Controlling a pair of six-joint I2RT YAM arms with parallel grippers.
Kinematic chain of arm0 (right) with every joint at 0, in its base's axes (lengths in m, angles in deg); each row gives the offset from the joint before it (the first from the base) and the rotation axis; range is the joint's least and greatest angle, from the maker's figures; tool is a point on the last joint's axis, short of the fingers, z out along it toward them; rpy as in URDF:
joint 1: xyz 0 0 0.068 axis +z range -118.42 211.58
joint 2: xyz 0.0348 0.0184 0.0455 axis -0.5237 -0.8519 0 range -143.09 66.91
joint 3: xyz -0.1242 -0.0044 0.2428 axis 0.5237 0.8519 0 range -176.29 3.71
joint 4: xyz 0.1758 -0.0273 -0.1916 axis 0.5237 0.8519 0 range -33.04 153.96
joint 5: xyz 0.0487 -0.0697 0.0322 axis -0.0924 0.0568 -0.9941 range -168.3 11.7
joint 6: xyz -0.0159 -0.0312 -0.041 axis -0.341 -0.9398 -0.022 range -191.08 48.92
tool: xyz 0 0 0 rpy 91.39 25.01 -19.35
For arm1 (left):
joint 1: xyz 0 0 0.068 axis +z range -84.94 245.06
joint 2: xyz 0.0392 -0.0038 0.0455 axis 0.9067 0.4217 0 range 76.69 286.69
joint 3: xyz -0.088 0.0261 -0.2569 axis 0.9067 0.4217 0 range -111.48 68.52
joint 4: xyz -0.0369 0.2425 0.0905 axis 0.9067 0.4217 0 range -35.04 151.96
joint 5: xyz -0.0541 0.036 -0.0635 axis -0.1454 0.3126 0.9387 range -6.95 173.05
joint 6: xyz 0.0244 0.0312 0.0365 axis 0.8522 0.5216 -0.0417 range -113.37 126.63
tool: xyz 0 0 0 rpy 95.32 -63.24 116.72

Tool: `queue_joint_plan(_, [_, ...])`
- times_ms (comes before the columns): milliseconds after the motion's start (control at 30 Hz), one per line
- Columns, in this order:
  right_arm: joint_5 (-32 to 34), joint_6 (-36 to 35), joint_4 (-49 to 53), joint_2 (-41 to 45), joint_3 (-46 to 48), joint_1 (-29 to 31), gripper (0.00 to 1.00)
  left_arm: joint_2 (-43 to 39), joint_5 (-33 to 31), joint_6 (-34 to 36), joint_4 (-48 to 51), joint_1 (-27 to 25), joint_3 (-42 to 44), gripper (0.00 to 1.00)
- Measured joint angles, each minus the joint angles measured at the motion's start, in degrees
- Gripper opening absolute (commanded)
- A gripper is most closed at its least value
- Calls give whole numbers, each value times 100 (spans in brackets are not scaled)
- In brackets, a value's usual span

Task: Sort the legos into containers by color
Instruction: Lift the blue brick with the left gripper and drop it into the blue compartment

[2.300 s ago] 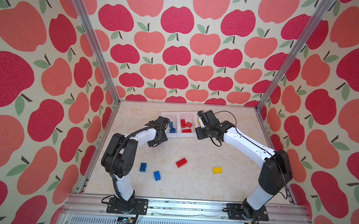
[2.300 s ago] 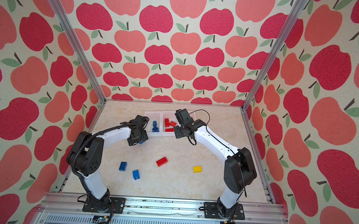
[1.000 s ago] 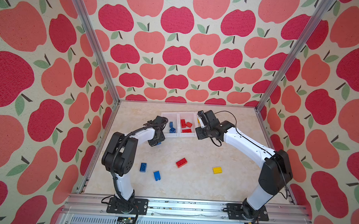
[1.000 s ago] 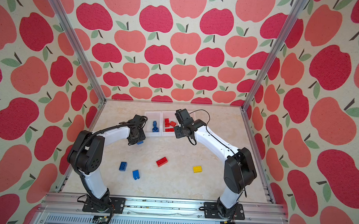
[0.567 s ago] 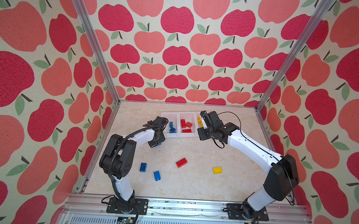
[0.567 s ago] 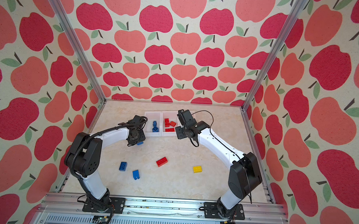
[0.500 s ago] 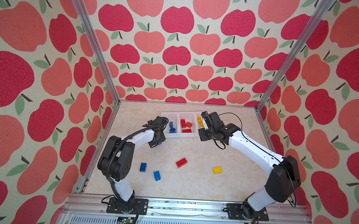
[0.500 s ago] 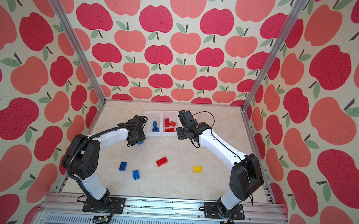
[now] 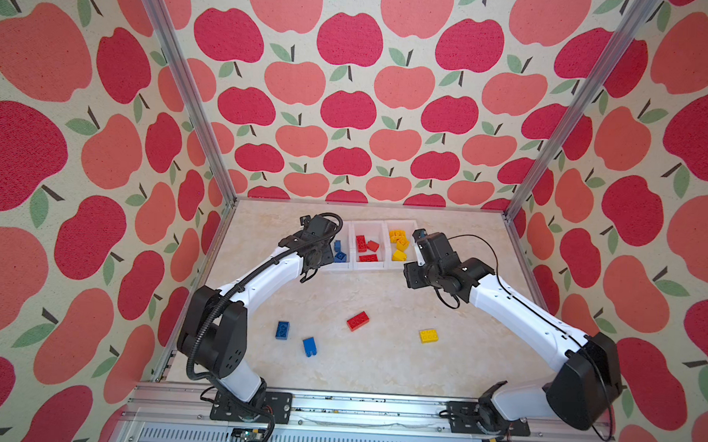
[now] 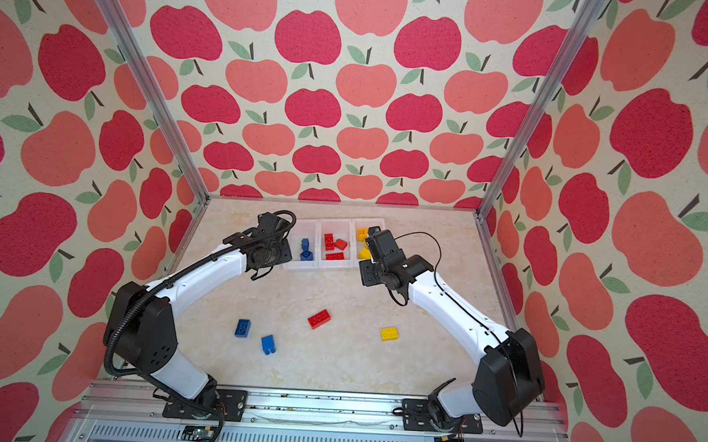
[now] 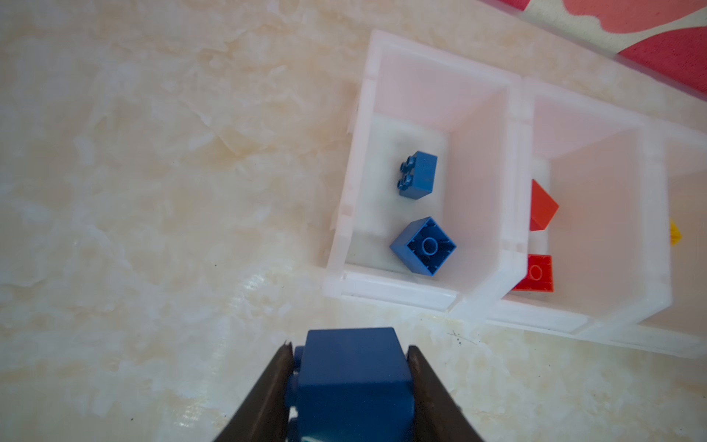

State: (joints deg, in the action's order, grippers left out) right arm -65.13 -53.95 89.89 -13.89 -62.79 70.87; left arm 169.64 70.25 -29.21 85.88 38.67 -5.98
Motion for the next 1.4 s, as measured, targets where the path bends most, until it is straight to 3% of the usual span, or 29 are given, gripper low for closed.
queue_joint_plan(367, [7, 66, -4, 201, 214, -92, 63, 1314, -57, 763, -24, -44, -1292, 38])
queue_joint_plan(733, [7, 101, 13, 485, 356, -197, 64, 2000, -153, 905, 0, 28, -1408, 38])
queue_joint_plan(1100, [4, 101, 13, 485, 363, -236, 64, 2070, -214, 1034, -17, 103, -1502, 62])
queue_joint_plan(1400, [2, 101, 11, 483, 363, -236, 64, 2070, -229, 1049, -31, 101, -1504, 68])
